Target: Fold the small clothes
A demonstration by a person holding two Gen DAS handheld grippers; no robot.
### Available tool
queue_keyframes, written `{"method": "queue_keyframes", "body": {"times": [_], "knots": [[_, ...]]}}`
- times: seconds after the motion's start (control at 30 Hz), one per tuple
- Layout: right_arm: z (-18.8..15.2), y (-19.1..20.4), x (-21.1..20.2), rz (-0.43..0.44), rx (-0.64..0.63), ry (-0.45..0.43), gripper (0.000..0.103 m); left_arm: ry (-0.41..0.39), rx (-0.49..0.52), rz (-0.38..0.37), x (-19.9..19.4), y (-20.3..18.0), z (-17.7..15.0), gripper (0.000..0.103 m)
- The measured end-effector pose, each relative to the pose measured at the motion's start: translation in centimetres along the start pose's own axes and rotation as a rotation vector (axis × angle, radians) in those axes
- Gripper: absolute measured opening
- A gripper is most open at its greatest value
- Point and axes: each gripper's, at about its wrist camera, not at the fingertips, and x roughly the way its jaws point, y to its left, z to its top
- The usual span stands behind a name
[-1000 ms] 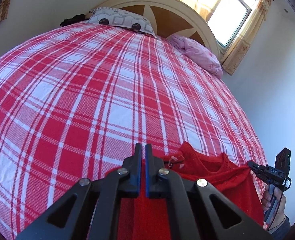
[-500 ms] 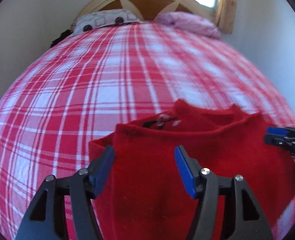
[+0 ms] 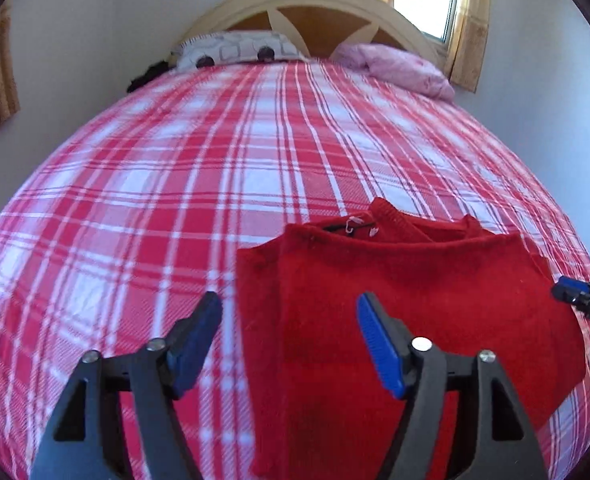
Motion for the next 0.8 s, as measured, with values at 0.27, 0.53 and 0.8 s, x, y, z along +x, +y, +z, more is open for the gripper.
{"method": "queue_keyframes", "body": {"times": [0.27,0.53,0.8], "knots": [[-7.3,-1.4,-3.8,0.117,0.105,0.06,0.039,0.012,0.077,0.022,-3.2,0.2,-6.5,0.083],[-10.0,-0.6,-4.4,0.112,0.095,0.066,0.006,0.028,0.046,0.069,-2.5,0.7,-8.4,0.089],[-10.8,-1.1,-3.7,0.065,0.085,0.078,0.005,0.056,0.075,0.092,-1.5,0.1,-9.1,0.103]]}}
